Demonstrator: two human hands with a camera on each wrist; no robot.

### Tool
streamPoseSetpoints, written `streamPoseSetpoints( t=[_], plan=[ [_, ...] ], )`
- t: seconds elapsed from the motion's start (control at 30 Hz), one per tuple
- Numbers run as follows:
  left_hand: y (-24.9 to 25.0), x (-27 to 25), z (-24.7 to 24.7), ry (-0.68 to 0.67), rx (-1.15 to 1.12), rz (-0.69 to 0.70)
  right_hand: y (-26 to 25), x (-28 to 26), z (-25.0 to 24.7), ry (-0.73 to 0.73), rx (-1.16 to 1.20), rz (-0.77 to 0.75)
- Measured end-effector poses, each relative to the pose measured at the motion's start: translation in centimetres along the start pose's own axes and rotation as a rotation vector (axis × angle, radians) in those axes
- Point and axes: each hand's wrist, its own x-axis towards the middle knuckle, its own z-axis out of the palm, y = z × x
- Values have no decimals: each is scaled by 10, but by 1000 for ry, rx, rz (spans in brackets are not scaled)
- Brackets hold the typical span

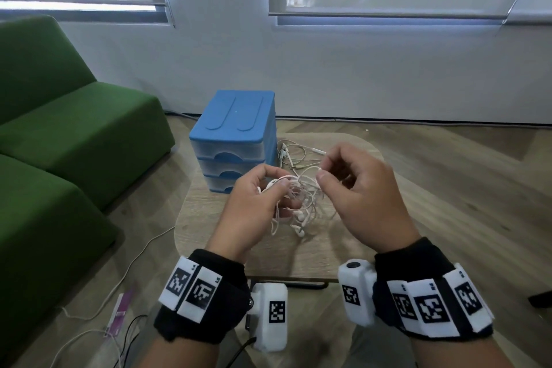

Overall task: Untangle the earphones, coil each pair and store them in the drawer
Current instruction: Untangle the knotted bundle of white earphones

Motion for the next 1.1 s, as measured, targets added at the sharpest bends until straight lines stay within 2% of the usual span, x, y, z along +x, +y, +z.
streamPoseSetpoints(
  t=[0.23,0.43,0.6,0.7,0.8,0.9,1.03,1.1],
  plan=[
    [0,1,1,1,-45,0,3,-3,0,-121,37,-5],
    [-1,3,-1,7,-57,-1,6,-5,-2,-129,-55,-10],
    [-5,2,-3,7,-6,9,13,-5,0,-39,-196,66],
    [-5,-1,-2,-19,-7,19,10,-6,1,-57,-116,79],
    [-8,0,-3,-26,47,61,7,-8,4,-163,-14,86],
    [-11,1,-6,-13,72,83,5,-10,4,-245,138,159],
    [-8,0,-7,-43,20,39,14,-7,-2,-103,141,260],
    [-7,-1,-6,-54,9,34,18,-4,-3,-101,110,282]
  ],
)
